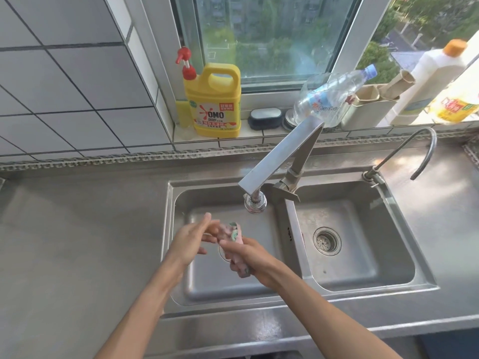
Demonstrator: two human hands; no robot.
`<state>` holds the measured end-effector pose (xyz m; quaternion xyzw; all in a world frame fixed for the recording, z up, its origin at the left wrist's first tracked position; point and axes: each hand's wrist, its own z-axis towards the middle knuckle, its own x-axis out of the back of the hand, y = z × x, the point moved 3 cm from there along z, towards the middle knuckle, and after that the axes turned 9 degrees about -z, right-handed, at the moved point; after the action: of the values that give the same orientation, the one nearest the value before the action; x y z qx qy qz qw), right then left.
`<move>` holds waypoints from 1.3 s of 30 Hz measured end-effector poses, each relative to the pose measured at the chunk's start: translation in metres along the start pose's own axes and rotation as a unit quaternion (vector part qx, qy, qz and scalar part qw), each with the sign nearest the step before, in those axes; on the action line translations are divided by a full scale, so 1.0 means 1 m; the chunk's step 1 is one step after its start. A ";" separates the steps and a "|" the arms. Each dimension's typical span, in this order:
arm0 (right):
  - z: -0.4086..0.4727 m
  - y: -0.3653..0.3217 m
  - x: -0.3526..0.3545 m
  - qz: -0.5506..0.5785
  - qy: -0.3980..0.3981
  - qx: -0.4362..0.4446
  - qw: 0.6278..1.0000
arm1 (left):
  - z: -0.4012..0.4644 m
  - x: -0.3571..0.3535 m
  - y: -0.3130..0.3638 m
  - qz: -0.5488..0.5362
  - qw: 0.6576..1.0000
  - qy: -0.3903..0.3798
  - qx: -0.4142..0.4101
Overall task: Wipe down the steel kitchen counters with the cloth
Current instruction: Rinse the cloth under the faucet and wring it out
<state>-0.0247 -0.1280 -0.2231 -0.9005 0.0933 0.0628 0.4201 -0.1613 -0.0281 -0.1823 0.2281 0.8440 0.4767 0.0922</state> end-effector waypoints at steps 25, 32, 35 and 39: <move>0.013 -0.037 -0.027 -0.412 0.010 -0.052 0.910 | 0.048 -0.036 -0.015 -0.264 0.957 0.015 0.122; 0.034 -0.027 -0.028 -0.682 0.091 0.007 0.725 | 0.074 -0.045 -0.035 -0.153 0.968 0.155 0.123; 0.039 -0.019 -0.033 -0.735 0.097 0.010 0.671 | 0.080 -0.044 -0.047 -0.079 0.970 0.179 0.145; 0.042 -0.011 -0.038 -0.784 0.093 -0.001 0.614 | 0.077 -0.044 -0.056 -0.011 0.964 0.181 0.196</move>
<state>-0.0603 -0.0847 -0.2342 -0.6325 -0.6096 -0.3741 0.2972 -0.1106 -0.0150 -0.2735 0.1421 0.9259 0.3344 -0.1033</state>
